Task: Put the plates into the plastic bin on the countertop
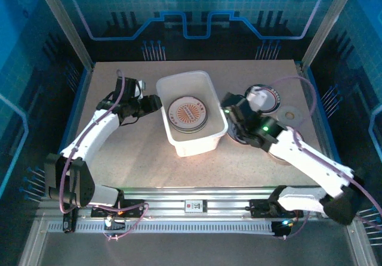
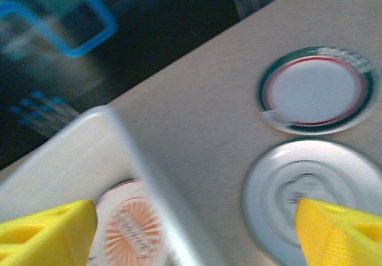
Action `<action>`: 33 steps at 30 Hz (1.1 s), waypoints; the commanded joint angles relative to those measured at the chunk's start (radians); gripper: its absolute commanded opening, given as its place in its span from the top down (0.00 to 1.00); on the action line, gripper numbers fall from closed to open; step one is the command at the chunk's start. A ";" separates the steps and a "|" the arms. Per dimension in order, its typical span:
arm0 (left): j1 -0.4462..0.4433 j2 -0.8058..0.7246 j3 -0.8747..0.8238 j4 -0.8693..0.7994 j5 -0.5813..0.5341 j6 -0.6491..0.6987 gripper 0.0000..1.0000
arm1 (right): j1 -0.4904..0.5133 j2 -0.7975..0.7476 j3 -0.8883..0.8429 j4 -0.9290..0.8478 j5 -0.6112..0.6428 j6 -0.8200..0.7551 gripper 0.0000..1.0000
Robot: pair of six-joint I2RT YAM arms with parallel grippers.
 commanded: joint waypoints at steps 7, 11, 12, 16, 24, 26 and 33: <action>-0.047 -0.019 0.021 -0.008 -0.076 -0.019 0.44 | -0.304 -0.145 -0.204 -0.208 -0.262 0.164 0.25; -0.052 -0.024 0.017 -0.008 -0.091 -0.027 0.44 | -0.425 -0.099 -0.314 -0.114 -0.465 0.188 0.27; -0.051 -0.027 0.015 -0.009 -0.096 -0.025 0.44 | -0.441 -0.081 -0.332 -0.088 -0.499 0.189 0.27; -0.052 -0.038 0.009 -0.015 -0.113 -0.015 0.44 | -0.464 -0.018 -0.373 -0.020 -0.561 0.203 0.30; -0.052 -0.027 0.003 -0.013 -0.125 0.003 0.43 | -0.483 0.102 -0.428 0.130 -0.644 0.254 0.34; -0.050 -0.021 0.003 -0.011 -0.123 0.003 0.43 | -0.482 0.133 -0.420 0.129 -0.647 0.262 0.35; -0.043 -0.010 0.000 -0.003 -0.121 0.012 0.43 | -0.483 0.202 -0.403 0.145 -0.629 0.280 0.36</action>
